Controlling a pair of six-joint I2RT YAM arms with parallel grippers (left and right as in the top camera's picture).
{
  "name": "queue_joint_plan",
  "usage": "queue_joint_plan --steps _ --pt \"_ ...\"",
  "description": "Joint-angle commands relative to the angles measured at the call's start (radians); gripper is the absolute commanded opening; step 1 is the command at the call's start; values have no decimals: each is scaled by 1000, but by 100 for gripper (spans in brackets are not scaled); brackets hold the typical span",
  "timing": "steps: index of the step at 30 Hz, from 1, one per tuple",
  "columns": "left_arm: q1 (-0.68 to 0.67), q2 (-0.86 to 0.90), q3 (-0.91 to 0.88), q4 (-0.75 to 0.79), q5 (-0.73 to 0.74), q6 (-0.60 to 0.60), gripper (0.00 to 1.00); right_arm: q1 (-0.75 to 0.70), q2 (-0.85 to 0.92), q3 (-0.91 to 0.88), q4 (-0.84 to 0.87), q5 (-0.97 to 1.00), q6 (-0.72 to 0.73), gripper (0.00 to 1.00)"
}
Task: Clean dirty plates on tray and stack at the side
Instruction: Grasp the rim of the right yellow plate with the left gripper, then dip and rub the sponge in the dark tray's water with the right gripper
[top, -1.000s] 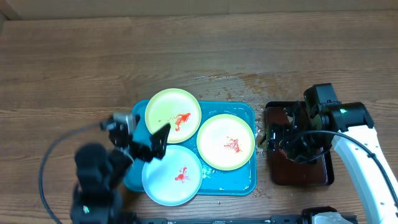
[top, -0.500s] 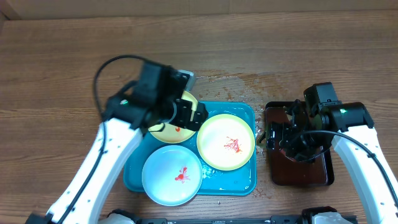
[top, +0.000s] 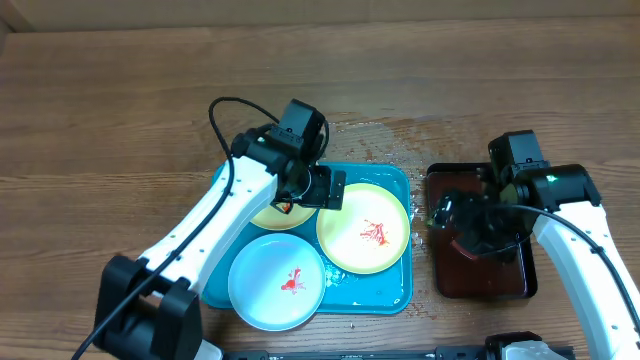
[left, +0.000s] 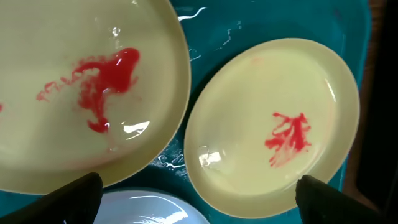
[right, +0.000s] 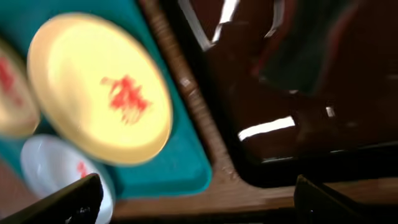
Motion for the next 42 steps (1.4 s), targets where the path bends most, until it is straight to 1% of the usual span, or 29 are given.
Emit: queue_joint_plan --steps 1,6,9,11,15,17,19,20,23,24,25,27,28,29,32,34,36,42 --pt "-40 8 18 -3 -82 -88 100 3 22 20 38 164 159 100" --pt "-95 8 18 -3 -152 -88 100 3 64 9 81 178 159 100" --pt "-118 8 18 0 -153 -89 100 -3 111 -21 132 194 167 100" --pt "-128 8 18 2 -153 -88 100 -14 161 -33 146 192 194 100" --pt "-128 8 18 6 -155 -84 100 -34 261 -39 168 195 193 99" --pt "-128 8 18 5 -172 -84 100 -50 303 -39 168 202 193 82" --pt "-128 8 18 5 -174 -78 100 -73 336 -39 168 202 193 59" --pt "-128 8 18 5 -174 -77 100 -90 351 -39 168 202 193 54" --pt "-128 8 18 6 -174 -77 100 -136 375 -39 172 212 185 53" --pt "-128 8 18 6 -175 -76 100 -161 385 -39 172 220 185 59" --pt "-128 8 18 7 -175 -73 100 -171 389 -40 172 220 184 62" --pt "-128 8 18 7 -175 -73 100 -196 397 -43 177 219 159 63" --pt "-128 8 18 7 -175 -73 100 -204 399 -47 184 219 148 61" --pt "-128 8 18 7 -175 -73 100 -209 399 -52 196 216 130 56" --pt "-128 8 18 13 -175 -72 100 -210 399 -67 230 209 95 47" --pt "-128 8 18 21 -175 -72 100 -208 399 -79 256 189 52 44" --pt "-128 8 18 27 -175 -72 100 -208 399 -95 283 163 -5 44" --pt "-128 8 18 32 -175 -72 100 -208 399 -131 311 160 -82 45"
